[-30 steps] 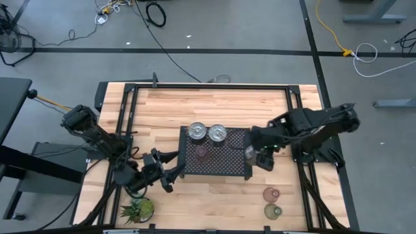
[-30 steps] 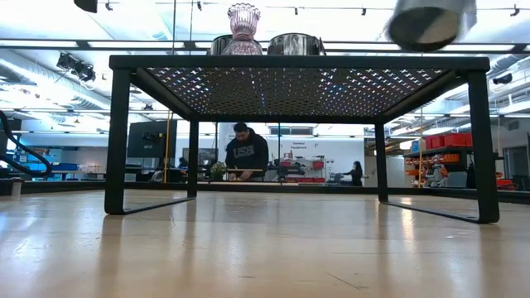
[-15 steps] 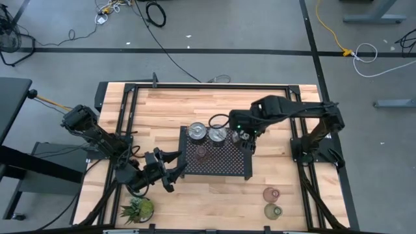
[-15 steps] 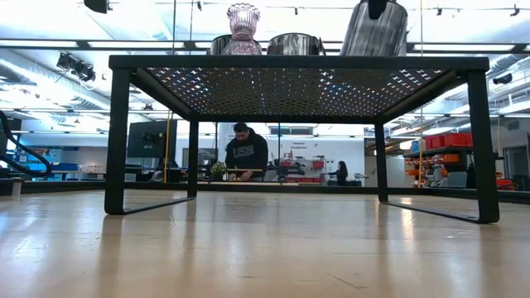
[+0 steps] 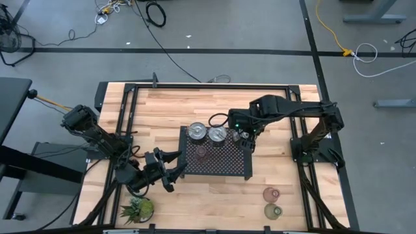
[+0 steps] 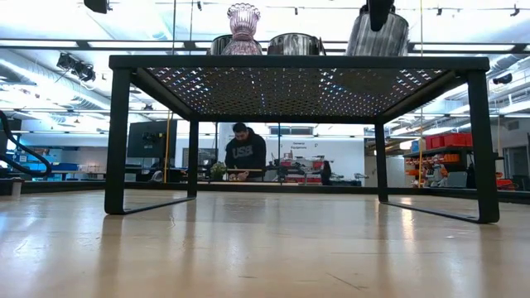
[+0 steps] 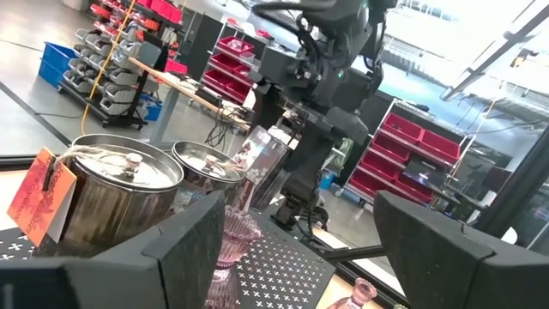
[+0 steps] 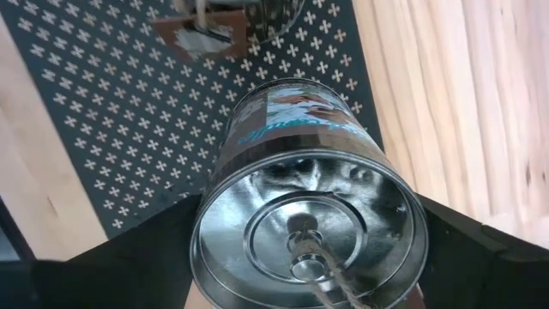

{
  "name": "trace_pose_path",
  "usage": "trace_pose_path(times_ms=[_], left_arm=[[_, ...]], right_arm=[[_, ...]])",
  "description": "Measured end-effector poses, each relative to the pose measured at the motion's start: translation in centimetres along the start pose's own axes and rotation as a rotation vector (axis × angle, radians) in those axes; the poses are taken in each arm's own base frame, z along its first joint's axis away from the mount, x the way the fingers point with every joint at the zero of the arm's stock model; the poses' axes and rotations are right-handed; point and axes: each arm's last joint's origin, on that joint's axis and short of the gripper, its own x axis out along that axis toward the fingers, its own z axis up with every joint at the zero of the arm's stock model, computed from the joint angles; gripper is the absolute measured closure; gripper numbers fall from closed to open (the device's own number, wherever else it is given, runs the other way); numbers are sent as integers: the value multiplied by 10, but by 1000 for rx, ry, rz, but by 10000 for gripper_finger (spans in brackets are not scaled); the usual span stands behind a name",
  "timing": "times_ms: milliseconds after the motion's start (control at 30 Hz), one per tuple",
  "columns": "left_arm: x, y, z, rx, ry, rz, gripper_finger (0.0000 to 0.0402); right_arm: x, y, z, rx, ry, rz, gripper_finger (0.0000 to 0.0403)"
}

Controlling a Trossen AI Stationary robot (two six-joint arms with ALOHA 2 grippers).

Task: Pick & Place candle stick holders
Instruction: Put the brown scented candle on the shelf aligned with the other scented candles

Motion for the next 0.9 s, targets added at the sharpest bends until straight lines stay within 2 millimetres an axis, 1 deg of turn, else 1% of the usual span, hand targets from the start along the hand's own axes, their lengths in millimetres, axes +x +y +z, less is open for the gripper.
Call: trace_pose_path(times_ms=[100,233,333,500,767,900], left_arm=[[0,0,0,0,0,0,103],[0,0,0,0,0,-1,104],[0,0,0,0,0,-2,103],[0,0,0,1,0,-2,103],[0,0,0,1,0,-2,103],[0,0,0,1,0,-2,104]], right_arm=[[7,0,0,-1,17,-6,69],[10,1,1,0,8,-3,69],[10,2,3,0,-13,4,69],[10,2,4,-2,-24,8,44],[10,3,8,-14,-63,22,46],[10,4,9,-17,-76,26,37]])
